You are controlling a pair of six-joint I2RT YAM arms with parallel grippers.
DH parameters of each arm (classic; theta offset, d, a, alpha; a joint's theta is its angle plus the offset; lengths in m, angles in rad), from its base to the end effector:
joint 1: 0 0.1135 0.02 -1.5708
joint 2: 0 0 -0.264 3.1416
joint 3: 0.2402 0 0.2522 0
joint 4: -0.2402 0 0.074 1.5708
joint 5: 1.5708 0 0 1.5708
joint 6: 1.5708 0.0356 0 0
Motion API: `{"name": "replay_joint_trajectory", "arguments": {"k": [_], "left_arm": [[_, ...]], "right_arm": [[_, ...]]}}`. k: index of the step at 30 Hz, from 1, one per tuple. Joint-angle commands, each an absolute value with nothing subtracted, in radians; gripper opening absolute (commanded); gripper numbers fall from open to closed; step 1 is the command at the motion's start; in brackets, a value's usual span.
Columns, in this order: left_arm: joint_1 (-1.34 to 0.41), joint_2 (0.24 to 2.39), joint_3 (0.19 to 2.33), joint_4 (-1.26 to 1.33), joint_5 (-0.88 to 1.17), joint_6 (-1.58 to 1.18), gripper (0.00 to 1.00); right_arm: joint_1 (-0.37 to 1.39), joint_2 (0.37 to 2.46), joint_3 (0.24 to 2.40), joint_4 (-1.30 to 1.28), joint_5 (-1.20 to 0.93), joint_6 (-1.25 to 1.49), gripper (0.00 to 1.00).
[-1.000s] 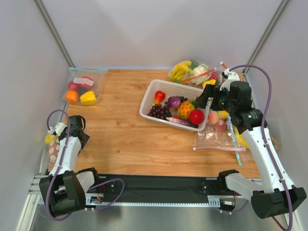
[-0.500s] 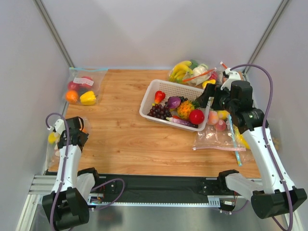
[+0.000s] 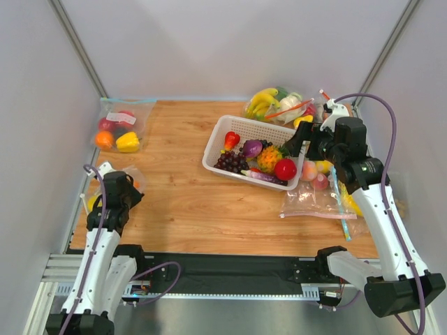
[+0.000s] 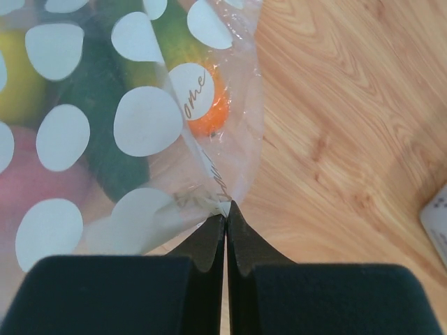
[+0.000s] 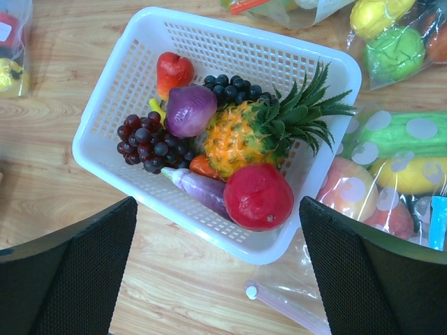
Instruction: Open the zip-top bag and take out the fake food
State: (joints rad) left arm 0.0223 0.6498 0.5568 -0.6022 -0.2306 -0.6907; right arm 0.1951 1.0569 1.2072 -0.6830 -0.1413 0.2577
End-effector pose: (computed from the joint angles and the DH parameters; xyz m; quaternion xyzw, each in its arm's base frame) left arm 0.1425 0.0113 0.2406 -0.3597 0.8261 -0.0397 0.4320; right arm 0.2124 0.0471 0.3839 -0.0079 0.8668 0.1708 0.4684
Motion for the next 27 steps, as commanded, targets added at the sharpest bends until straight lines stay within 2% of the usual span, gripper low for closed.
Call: {"name": "replay_joint_trajectory", "arguments": {"k": [1,3,12,20,27], "left_arm": [[-0.058,0.644,0.589,-0.569,-0.135,-0.638,0.00],[-0.138,0.658,0.588,-0.551,-0.114,-0.640,0.00],[-0.587,0.767,0.632,-0.529,-0.288,-0.729,0.00],[-1.007,0.977,0.724,-0.509,-0.449,-0.842,0.00],[-1.144,1.103,0.794,-0.375,-0.359,-0.737,0.00]], "right_arm": [[0.192,1.060,1.210,-0.647,-0.190,0.288,1.00],[0.193,1.071,1.200,-0.638,-0.212,0.299,0.99],[0.193,1.069,1.170,-0.614,-0.259,0.325,0.98],[0.193,1.055,1.172,-0.630,-0.242,0.316,0.98],[0.195,1.052,1.169,-0.643,-0.227,0.304,0.99]]}}
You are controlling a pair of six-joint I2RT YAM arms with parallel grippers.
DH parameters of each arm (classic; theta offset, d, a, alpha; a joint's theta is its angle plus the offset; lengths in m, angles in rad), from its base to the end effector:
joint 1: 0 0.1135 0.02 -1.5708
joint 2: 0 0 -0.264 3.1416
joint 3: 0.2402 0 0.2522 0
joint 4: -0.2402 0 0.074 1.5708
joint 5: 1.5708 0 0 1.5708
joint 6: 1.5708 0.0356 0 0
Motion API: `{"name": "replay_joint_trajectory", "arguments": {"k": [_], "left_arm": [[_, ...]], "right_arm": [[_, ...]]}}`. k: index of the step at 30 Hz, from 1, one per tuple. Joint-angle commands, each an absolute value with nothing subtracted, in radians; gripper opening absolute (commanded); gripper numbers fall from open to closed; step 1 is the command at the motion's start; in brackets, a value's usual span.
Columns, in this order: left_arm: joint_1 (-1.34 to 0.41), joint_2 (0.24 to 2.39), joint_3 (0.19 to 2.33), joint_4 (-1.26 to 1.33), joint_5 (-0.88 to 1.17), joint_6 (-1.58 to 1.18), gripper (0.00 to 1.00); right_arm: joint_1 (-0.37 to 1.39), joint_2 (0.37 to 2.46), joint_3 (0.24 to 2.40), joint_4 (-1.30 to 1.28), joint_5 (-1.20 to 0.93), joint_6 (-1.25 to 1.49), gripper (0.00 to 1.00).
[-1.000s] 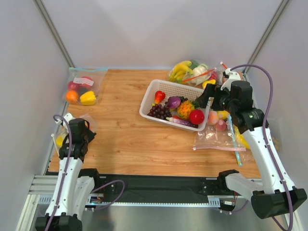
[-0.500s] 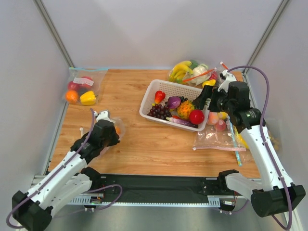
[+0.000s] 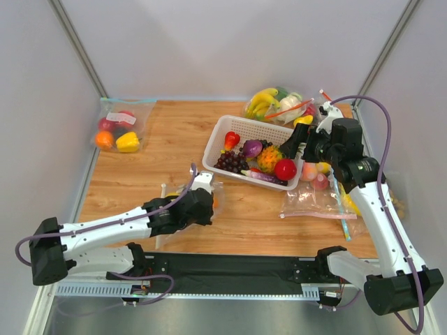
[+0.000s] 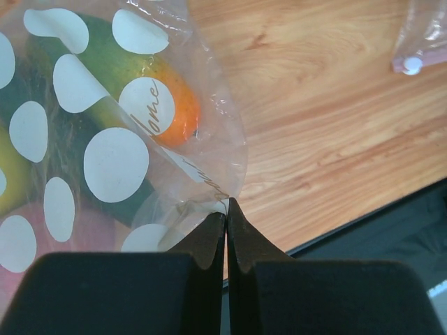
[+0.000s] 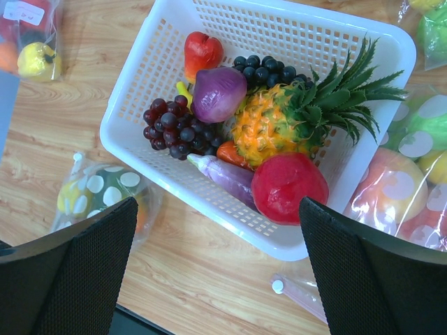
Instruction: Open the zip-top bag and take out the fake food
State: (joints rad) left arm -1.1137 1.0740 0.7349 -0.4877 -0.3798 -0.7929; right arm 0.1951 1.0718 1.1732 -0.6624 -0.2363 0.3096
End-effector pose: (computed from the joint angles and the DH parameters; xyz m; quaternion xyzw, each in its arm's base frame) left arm 0.1079 -0.1895 0.2419 0.0784 0.9141 -0.1892 0.3500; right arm 0.2174 0.0515 0.3720 -0.0072 0.8710 0.2198 0.4394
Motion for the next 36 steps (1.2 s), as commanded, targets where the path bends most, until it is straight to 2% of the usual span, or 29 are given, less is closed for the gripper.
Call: {"name": "replay_joint_trajectory", "arguments": {"k": [1,4,7,8,9,10,11,16,20,26,32,36], "left_arm": [[-1.160,1.112,0.801,-0.361,-0.336,-0.726,0.00],[-1.172,1.147,0.810,-0.319,-0.286,-0.697,0.00],[-1.175,1.144,0.807,-0.324,-0.284,-0.689,0.16],[-1.175,1.132,0.807,-0.349,-0.296,-0.680,0.54],[-1.175,1.118,0.814,-0.363,-0.308,-0.670,0.77],[-1.175,1.082,0.822,-0.385,-0.343,-0.661,0.95],[-1.174,1.062,0.830,-0.428,-0.366,-0.641,0.99],[-1.164,0.884,0.867,-0.576,-0.579,-0.627,0.99],[-1.051,0.744,0.827,-0.592,-0.597,-0.646,0.99],[-0.718,0.679,0.739,-0.739,-0.468,-0.842,0.99],[-0.595,0.749,0.637,-0.769,-0.378,-0.994,0.99],[-0.517,0.765,0.532,-0.698,-0.220,-1.043,0.99]], "right_arm": [[0.193,1.052,1.167,-0.643,-0.226,0.302,0.99],[0.195,1.051,1.167,-0.646,-0.218,0.298,0.99],[0.195,1.051,1.175,-0.655,-0.207,0.282,0.99],[0.195,1.051,1.178,-0.660,-0.206,0.276,0.99],[0.193,1.054,1.180,-0.664,-0.198,0.273,0.99],[0.195,1.054,1.183,-0.667,-0.195,0.270,0.99],[0.195,1.052,1.183,-0.667,-0.193,0.265,0.99],[0.193,1.061,1.174,-0.655,-0.199,0.273,0.99],[0.195,1.065,1.164,-0.641,-0.207,0.281,0.99],[0.195,1.066,1.173,-0.649,-0.210,0.276,0.99],[0.193,1.062,1.180,-0.653,-0.206,0.270,0.99],[0.195,1.048,1.170,-0.655,-0.198,0.264,0.99]]}}
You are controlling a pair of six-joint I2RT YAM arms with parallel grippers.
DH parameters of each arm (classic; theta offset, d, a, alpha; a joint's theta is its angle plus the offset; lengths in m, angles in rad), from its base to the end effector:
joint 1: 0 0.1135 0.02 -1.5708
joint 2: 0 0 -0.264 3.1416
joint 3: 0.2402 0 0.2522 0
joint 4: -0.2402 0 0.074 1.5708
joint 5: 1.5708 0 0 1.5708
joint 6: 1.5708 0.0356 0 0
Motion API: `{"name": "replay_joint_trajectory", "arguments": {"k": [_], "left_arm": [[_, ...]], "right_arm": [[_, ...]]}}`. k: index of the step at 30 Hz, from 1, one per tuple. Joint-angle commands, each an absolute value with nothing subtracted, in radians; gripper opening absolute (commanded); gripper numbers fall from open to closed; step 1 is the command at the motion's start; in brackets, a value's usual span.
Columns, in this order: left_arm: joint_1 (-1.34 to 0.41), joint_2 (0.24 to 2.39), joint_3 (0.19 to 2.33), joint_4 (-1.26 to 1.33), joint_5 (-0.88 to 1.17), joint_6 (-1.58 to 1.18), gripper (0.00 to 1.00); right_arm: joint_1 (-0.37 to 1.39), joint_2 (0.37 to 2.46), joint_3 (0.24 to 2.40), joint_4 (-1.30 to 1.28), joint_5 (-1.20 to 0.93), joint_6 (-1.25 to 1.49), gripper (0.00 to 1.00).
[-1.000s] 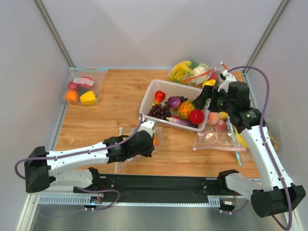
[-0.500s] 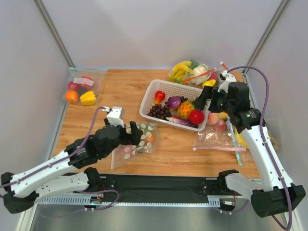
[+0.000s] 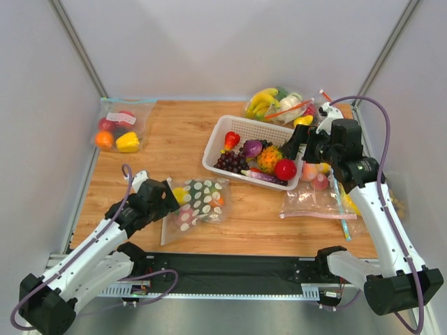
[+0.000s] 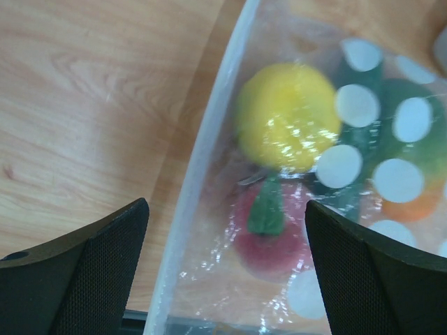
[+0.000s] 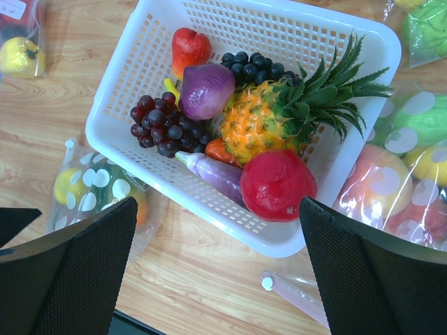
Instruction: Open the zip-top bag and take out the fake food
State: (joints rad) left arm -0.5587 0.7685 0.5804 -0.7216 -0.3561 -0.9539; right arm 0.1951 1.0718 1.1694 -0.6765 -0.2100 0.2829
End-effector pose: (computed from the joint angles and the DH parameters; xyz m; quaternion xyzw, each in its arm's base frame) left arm 0.1321 -0.0679 0.2254 -0.2391 0.9015 -0.0974 0.3473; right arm 0.2170 0.0505 0.3694 -0.0114 0.8760 0.2016 0.4380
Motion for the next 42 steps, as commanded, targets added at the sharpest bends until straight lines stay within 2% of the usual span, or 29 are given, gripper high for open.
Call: {"name": "replay_joint_trajectory", "arguments": {"k": [1,8,11,18,21,23,24,27,28,29,37,42], "left_arm": [[-0.515,0.762,0.517,-0.677,-0.212,-1.049,0.99],[-0.515,0.710,0.428,-0.657,-0.203,-1.080,0.94],[-0.517,0.695,0.379,-0.635,-0.172,-1.098,0.82],[-0.515,0.692,0.347,-0.629,-0.156,-1.082,0.64],[-0.515,0.680,0.354,-0.629,-0.158,-1.060,0.50],[-0.515,0.667,0.357,-0.629,-0.156,-1.045,0.36],[-0.517,0.663,0.359,-0.627,-0.152,-1.040,0.26],[-0.515,0.641,0.368,-0.630,-0.144,-1.025,0.13],[-0.515,0.634,0.376,-0.640,-0.144,-1.020,0.04],[-0.515,0.618,0.393,-0.643,-0.144,-1.016,0.00],[-0.515,0.549,0.550,-0.632,-0.115,-0.959,0.00],[-0.517,0.575,0.676,-0.608,-0.057,-0.946,0.00]], "right_arm": [[0.195,1.043,1.169,-0.658,-0.193,0.265,0.99],[0.193,1.042,1.170,-0.660,-0.186,0.258,1.00],[0.195,1.045,1.172,-0.649,-0.193,0.265,1.00],[0.193,1.046,1.170,-0.647,-0.193,0.270,1.00],[0.193,1.046,1.166,-0.646,-0.195,0.273,1.00],[0.193,1.048,1.167,-0.647,-0.193,0.275,1.00],[0.195,1.048,1.167,-0.646,-0.192,0.273,1.00],[0.193,1.048,1.169,-0.646,-0.193,0.278,1.00],[0.195,1.048,1.169,-0.646,-0.193,0.276,1.00],[0.193,1.049,1.170,-0.646,-0.198,0.278,1.00],[0.250,1.039,1.170,-0.617,-0.219,0.255,0.95],[0.461,1.043,1.199,-0.606,-0.097,0.247,0.95]]}}
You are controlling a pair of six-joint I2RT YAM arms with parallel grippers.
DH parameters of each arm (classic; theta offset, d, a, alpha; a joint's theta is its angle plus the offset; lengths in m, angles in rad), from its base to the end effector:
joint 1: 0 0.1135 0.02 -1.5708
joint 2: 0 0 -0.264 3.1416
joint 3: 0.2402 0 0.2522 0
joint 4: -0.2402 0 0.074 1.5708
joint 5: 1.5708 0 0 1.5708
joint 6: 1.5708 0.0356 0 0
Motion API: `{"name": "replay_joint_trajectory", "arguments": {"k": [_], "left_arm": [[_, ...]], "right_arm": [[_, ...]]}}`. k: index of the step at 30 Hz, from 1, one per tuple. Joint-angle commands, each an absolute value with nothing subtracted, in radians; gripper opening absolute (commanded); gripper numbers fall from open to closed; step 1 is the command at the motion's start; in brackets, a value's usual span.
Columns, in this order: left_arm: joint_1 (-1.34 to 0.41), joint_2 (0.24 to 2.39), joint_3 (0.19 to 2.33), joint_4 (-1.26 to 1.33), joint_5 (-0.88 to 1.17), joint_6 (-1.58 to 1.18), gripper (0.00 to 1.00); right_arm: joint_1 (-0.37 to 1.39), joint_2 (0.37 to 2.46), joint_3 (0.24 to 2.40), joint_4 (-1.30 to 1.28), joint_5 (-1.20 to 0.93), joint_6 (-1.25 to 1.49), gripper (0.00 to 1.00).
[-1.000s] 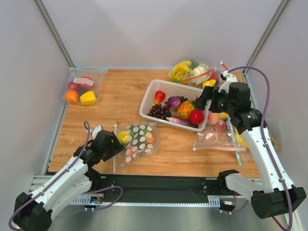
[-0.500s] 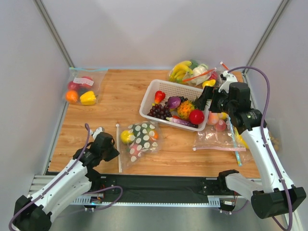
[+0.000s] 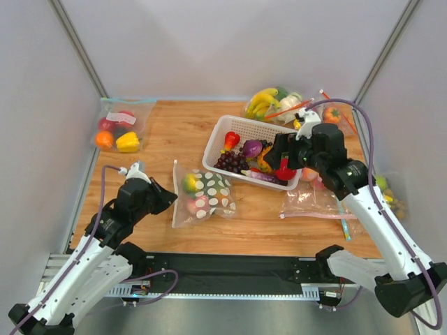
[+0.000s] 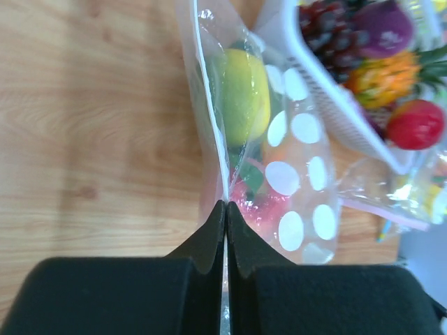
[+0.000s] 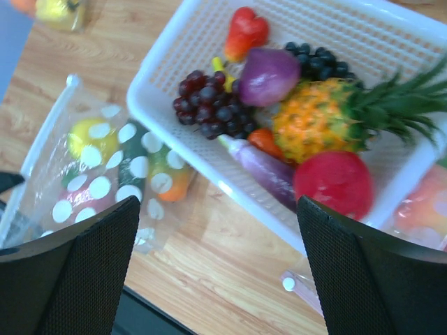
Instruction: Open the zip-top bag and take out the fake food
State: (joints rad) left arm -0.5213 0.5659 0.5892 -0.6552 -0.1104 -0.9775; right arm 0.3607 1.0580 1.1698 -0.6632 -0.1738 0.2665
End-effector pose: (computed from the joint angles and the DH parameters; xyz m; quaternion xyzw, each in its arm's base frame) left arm 0.1137 -0.0608 0.2561 -0.2257 0.8618 -0.2717 0.3642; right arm 0.2038 0.0834 0.3734 -0.0832 0.8666 0.2220 0.4390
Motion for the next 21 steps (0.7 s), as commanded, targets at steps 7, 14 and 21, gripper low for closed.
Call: {"name": "replay_joint_trajectory", "arguments": {"k": [7,14,21], "left_arm": [[-0.541,0.624,0.827,-0.566,-0.034,-0.972,0.00],[-0.659,0.707,0.920,-0.509,-0.129,-0.988,0.00],[-0.724,0.827,1.018,-0.518,-0.202,-0.988,0.00]], "right_arm": [[0.799,1.098,1.291,-0.575,0.101,0.242,0.94],[1.049,1.231,1.460,-0.580,0.198,0.252,0.94],[1.163,1.331,1.535,-0.617,0.241,0.250,0.92]]}}
